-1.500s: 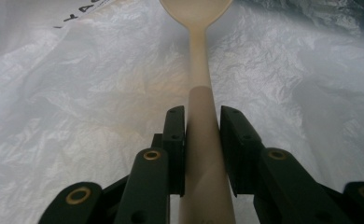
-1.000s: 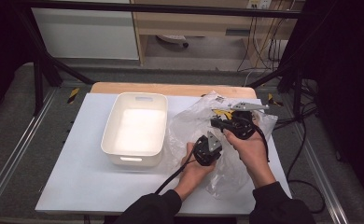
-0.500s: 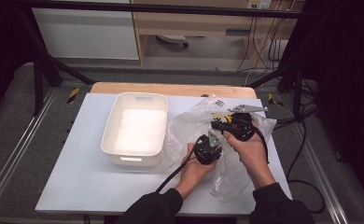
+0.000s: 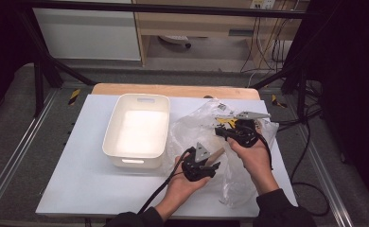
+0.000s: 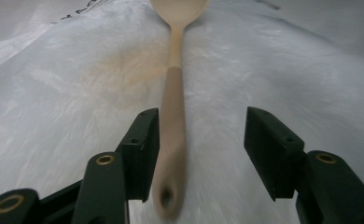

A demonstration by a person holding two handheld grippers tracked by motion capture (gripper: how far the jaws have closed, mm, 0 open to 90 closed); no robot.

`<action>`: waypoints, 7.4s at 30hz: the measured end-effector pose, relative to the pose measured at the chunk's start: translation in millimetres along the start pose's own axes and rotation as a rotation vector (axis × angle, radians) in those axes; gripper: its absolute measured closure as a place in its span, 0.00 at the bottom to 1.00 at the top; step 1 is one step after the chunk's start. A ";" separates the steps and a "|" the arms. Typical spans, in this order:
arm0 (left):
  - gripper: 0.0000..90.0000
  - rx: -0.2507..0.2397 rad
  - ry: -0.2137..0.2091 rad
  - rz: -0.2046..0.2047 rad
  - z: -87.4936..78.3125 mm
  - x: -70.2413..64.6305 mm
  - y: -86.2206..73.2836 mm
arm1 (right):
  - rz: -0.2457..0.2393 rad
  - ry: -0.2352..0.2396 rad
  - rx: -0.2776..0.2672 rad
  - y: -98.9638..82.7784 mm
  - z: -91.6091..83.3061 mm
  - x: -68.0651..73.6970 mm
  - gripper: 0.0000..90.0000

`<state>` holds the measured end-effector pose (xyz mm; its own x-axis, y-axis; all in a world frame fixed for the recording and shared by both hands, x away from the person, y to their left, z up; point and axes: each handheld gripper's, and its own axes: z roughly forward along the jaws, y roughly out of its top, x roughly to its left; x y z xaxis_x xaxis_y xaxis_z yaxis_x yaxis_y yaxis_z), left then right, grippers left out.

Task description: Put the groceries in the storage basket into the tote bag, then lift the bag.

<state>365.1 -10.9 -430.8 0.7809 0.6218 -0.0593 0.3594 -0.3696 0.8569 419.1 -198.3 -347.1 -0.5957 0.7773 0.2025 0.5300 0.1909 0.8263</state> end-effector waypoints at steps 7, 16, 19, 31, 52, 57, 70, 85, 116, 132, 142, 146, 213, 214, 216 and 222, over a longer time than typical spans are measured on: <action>0.45 -0.033 -0.032 -0.022 -51.1 3.6 -9.0 | 0.013 0.011 0.021 -24.4 5.1 2.7 1.00; 0.39 -0.067 -0.027 -0.073 -87.7 20.3 -10.3 | 0.005 -0.005 0.090 -54.1 11.5 9.6 1.00; 0.37 -0.078 -0.001 -0.088 -96.8 26.8 -7.1 | -0.006 -0.007 0.114 -62.5 15.6 11.8 1.00; 0.30 -0.125 0.100 -0.121 -123.8 53.2 1.8 | -0.032 0.014 0.199 -87.9 16.9 19.5 1.00; 0.17 -0.129 0.218 -0.127 -147.5 87.6 -1.8 | -0.070 -0.127 0.054 -88.9 -12.3 21.5 0.20; 0.15 -0.140 0.225 -0.131 -153.3 93.8 -4.0 | -0.068 -0.211 0.031 -94.9 -30.3 11.9 0.09; 0.11 -0.118 0.258 -0.135 -151.9 102.9 -12.3 | 0.062 -0.346 0.128 -135.9 -62.7 -30.6 0.06; 0.11 -0.112 0.254 -0.138 -149.3 102.2 -13.4 | 0.132 -0.382 0.232 -157.2 -65.0 -42.2 0.16; 0.12 -0.106 0.215 -0.094 -142.6 78.5 -6.2 | 0.093 -0.450 0.180 -127.1 -75.4 -95.1 1.00; 0.12 -0.104 0.188 -0.064 -134.1 52.9 -6.4 | 0.096 -0.413 0.114 -139.3 -94.2 -65.0 0.18; 0.12 -0.107 0.191 -0.091 -135.1 56.7 -9.1 | 0.139 -0.407 0.218 -161.5 -82.6 -60.0 0.16; 0.12 -0.108 0.192 -0.097 -135.2 57.6 -9.3 | 0.083 -0.412 0.248 -162.0 -79.1 -54.6 0.31; 0.46 0.191 0.194 -0.066 -43.8 20.7 -56.0 | 0.064 -0.410 0.249 -155.0 -89.1 -74.9 1.00; 0.54 0.187 0.190 -0.054 -44.5 19.5 -56.2 | 0.060 -0.404 0.249 -154.9 -89.2 -74.4 1.00; 0.67 0.175 0.164 -0.049 -45.3 18.1 -57.4 | 0.064 -0.396 0.245 -154.5 -88.7 -72.3 1.00; 0.95 0.162 0.096 -0.024 -45.2 17.7 -58.9 | 0.055 -0.371 0.237 -153.3 -86.4 -68.2 1.00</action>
<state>334.7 53.1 -459.1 0.7217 0.6918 -0.0228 0.4610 -0.4558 0.7614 326.3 -332.5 -442.2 -0.3284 0.9445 0.0048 0.7045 0.2415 0.6673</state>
